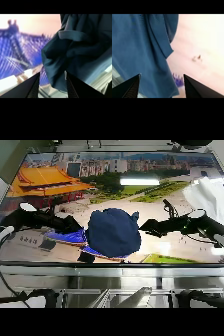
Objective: Fold the shirts.
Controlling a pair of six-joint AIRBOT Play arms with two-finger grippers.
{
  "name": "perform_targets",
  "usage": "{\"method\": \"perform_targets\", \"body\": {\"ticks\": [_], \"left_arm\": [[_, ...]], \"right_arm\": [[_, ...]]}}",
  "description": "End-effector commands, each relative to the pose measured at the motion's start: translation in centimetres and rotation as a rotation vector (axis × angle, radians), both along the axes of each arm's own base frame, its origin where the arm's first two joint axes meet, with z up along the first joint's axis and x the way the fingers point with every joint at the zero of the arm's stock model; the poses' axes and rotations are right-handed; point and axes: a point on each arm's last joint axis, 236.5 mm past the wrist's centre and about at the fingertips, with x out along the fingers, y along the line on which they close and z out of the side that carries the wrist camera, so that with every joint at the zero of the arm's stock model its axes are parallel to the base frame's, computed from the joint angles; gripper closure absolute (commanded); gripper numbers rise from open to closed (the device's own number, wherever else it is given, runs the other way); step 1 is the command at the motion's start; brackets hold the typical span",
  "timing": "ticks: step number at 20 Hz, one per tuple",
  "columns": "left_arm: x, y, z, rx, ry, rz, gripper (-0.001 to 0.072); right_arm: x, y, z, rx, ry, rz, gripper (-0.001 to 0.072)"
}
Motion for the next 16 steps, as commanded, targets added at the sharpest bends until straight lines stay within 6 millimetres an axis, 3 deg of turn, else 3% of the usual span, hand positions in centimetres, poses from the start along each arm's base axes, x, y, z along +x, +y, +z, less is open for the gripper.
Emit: {"method": "perform_targets", "body": {"ticks": [1, 3, 4, 6, 7, 9, 11, 13, 16], "left_arm": [[-2.0, -2.5, -2.9, -0.062, 0.087, -0.064, 0.0362], [-2.2, -3.3, -3.4, -0.061, 0.089, -0.079, 0.0362], [-1.9, -3.6, -3.4, -0.053, 0.073, -0.081, 0.0362], [-1.0, -4.1, -3.1, -0.039, 0.035, -0.095, 0.0362], [-0.2, -4.4, -2.6, -0.037, 0.009, -0.102, 0.0366], [1.1, -4.8, -0.9, -0.054, -0.03, -0.125, 0.0699], [1.8, -5.4, 1.9, -0.092, -0.041, -0.166, 0.07], [2.9, -5.7, 6.3, -0.112, -0.114, -0.201, 0.0701], [5.4, -5.8, 15.6, -0.101, -0.347, -0.2, 0.0701]], "right_arm": [[1.2, 2.3, -0.7, 0.022, -0.01, 0.045, 0.0112], [1.9, 3.0, 0.1, 0.033, -0.035, 0.053, 0.0115], [2.4, 3.2, 0.6, 0.045, -0.044, 0.044, 0.0172], [2.9, 3.3, 1.1, 0.057, -0.055, 0.036, 0.0475], [2.9, 3.4, 1.2, 0.062, -0.055, 0.033, 0.0499], [2.7, 3.8, 1.7, 0.087, -0.05, 0.039, 0.0698], [2.3, 4.4, 2.8, 0.13, -0.075, 0.078, 0.0699], [2.5, 4.8, 4.9, 0.166, -0.113, 0.099, 0.0699], [4.0, 4.9, 10.6, 0.175, -0.273, 0.116, 0.07]]}}
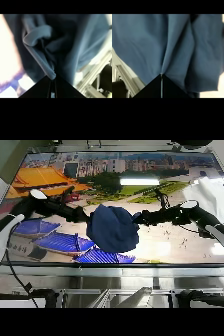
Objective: Fold the shirts.
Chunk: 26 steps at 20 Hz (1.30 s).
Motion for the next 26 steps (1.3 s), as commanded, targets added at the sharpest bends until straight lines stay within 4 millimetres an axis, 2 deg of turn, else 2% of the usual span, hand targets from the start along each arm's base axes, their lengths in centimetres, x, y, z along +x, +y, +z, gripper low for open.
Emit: {"method": "perform_targets", "body": {"ticks": [1, 3, 5, 6, 8, 10, 11, 12, 13, 14, 15, 16, 18, 22, 24, 26], "left_arm": [[1.6, -0.3, 10.7, -0.023, -0.236, -0.005, 0.07], [1.6, -0.3, 17.5, -0.031, -0.407, 0.007, 0.07], [0.7, -0.1, 24.1, -0.041, -0.569, 0.021, 0.07], [-0.1, 0.2, 27.6, -0.045, -0.661, 0.033, 0.07], [-2.3, 1.5, 35.5, -0.044, -0.879, 0.083, 0.07], [-5.3, 3.1, 42.5, -0.033, -1.086, 0.145, 0.0696], [-6.8, 3.7, 45.3, -0.024, -1.173, 0.167, 0.0689], [-7.9, 4.0, 47.1, -0.015, -1.23, 0.177, 0.0689], [-8.5, 4.3, 48.0, -0.004, -1.262, 0.184, 0.0689], [-8.3, 4.4, 48.2, 0.0, -1.267, 0.184, 0.0689], [-7.5, 4.4, 47.5, 0.001, -1.243, 0.182, 0.0689], [-5.9, 4.5, 45.7, 0.004, -1.185, 0.175, 0.0688], [-2.2, 4.7, 40.3, 0.012, -1.015, 0.145, 0.0688], [4.4, 4.4, 25.7, 0.023, -0.632, 0.059, 0.0689], [7.5, 4.9, 17.6, 0.087, -0.499, 0.042, 0.0691], [10.5, 6.9, 10.2, 0.201, -0.397, 0.058, 0.0684]], "right_arm": [[1.2, 0.3, 7.1, 0.042, -0.181, 0.014, 0.07], [1.8, 0.0, 12.7, 0.052, -0.327, -0.001, 0.0701], [1.1, -0.4, 19.4, 0.077, -0.492, -0.021, 0.0701], [0.4, -0.8, 23.4, 0.079, -0.602, -0.045, 0.07], [-1.9, -2.1, 31.6, 0.078, -0.838, -0.127, 0.0701], [-5.3, -3.7, 39.0, 0.078, -1.058, -0.22, 0.0701], [-7.1, -4.4, 41.8, 0.064, -1.149, -0.245, 0.0701], [-8.6, -4.8, 43.5, 0.049, -1.214, -0.255, 0.0701], [-9.5, -5.2, 44.5, 0.016, -1.264, -0.258, 0.0701], [-9.5, -5.5, 44.7, -0.02, -1.283, -0.261, 0.0701], [-8.9, -5.8, 44.1, -0.038, -1.26, -0.269, 0.0701], [-7.9, -5.9, 42.8, -0.066, -1.218, -0.265, 0.0701], [-5.3, -5.3, 37.7, -0.133, -1.058, -0.191, 0.07], [-0.7, -3.4, 23.4, -0.174, -0.616, -0.027, 0.0699], [1.7, -3.0, 15.7, -0.199, -0.445, -0.004, 0.07], [4.9, -3.4, 8.9, -0.24, -0.333, -0.035, 0.0697]]}}
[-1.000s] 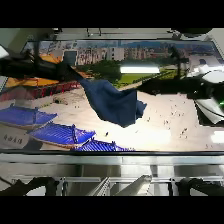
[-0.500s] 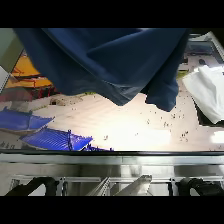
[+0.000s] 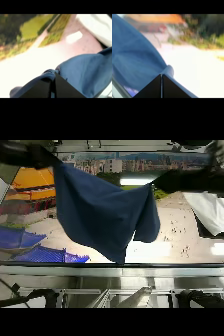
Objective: Fold the shirts.
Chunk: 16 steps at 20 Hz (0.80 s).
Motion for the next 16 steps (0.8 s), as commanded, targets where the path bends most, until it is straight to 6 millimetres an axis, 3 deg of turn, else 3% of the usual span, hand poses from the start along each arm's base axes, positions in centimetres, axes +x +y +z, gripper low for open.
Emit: {"method": "perform_targets", "body": {"ticks": [1, 2, 3, 4, 6, 8, 11, 13, 14, 16], "left_arm": [[3.6, 2.4, -12.3, 0.142, 0.201, 0.025, 0.0453], [4.1, 3.8, -13.8, 0.17, 0.258, 0.054, 0.0094], [4.1, 5.1, -14.4, 0.171, 0.329, 0.099, -0.0013], [3.4, 5.9, -14.5, 0.163, 0.402, 0.115, -0.0013], [0.5, 6.2, -15.1, 0.155, 0.536, 0.102, -0.0012], [-3.6, 4.7, -16.6, 0.143, 0.635, 0.073, -0.0011], [-12.8, -0.2, -20.3, 0.11, 0.77, 0.015, -0.0012], [-18.6, -4.2, -22.7, 0.047, 0.803, 0.016, -0.0012], [-20.4, -6.0, -23.5, 0.0, 0.807, 0.029, -0.0011], [-22.3, -9.0, -24.8, -0.096, 0.797, 0.089, 0.0005]], "right_arm": [[3.8, -0.7, -11.6, -0.041, 0.23, -0.054, 0.0571], [4.7, -1.3, -12.9, -0.042, 0.255, -0.075, 0.0258], [5.3, -2.1, -13.4, -0.04, 0.273, -0.085, 0.0117], [5.2, -3.1, -13.3, -0.029, 0.302, -0.095, 0.0157], [4.0, -5.4, -12.8, -0.02, 0.349, -0.088, 0.0337], [2.5, -8.3, -14.0, -0.033, 0.444, -0.123, 0.0335], [0.4, -11.7, -18.2, -0.02, 0.592, -0.229, 0.0335], [-1.8, -11.4, -21.3, 0.003, 0.685, -0.253, 0.0329], [-2.3, -11.1, -22.7, 0.012, 0.702, -0.276, 0.0308], [-1.9, -10.9, -25.2, 0.009, 0.694, -0.349, 0.0191]]}}
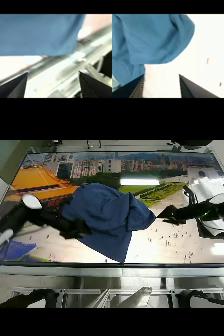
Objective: Fold the shirts.
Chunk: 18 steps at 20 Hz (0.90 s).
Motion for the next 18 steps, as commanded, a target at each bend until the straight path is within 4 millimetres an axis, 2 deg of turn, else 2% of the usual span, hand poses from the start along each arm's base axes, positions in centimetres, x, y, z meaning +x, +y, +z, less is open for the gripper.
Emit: {"method": "perform_targets", "body": {"ticks": [1, 2, 7, 8, 10, 11, 12, 13, 15, 18], "left_arm": [[-4.4, -4.4, -3.1, -0.077, -0.012, 0.158, 0.0005], [-4.8, -5.1, -3.6, -0.076, -0.042, 0.176, 0.0005], [-5.8, -8.0, -4.4, -0.072, -0.126, 0.239, 0.0005], [-6.1, -8.5, -4.5, -0.067, -0.137, 0.23, 0.0005], [-7.2, -9.2, -5.6, -0.047, -0.104, 0.215, 0.0005], [-8.0, -9.5, -6.6, -0.028, -0.077, 0.194, 0.0005], [-8.9, -9.9, -7.6, -0.006, -0.047, 0.176, 0.0005], [-9.5, -10.1, -8.6, 0.016, -0.024, 0.164, 0.0005], [-9.5, -11.4, -9.4, 0.033, -0.016, 0.133, 0.0005], [-7.7, -13.4, -9.6, 0.031, -0.024, 0.109, 0.0006]], "right_arm": [[-0.3, 0.1, -4.2, -0.024, 0.036, -0.108, 0.0194], [0.3, 0.7, -4.8, -0.021, 0.032, -0.122, 0.0217], [2.7, 4.8, -7.4, 0.042, 0.034, -0.199, 0.0222], [3.0, 5.3, -7.6, 0.05, 0.026, -0.197, 0.0253], [4.1, 6.1, -6.8, 0.09, -0.015, -0.199, 0.0527], [4.8, 6.4, -6.0, 0.113, -0.043, -0.201, 0.063], [5.2, 6.6, -5.3, 0.125, -0.059, -0.195, 0.0695], [5.6, 6.7, -4.6, 0.132, -0.074, -0.187, 0.0697], [6.2, 7.1, -3.3, 0.149, -0.096, -0.168, 0.0697], [6.2, 7.4, -1.8, 0.164, -0.121, -0.148, 0.0698]]}}
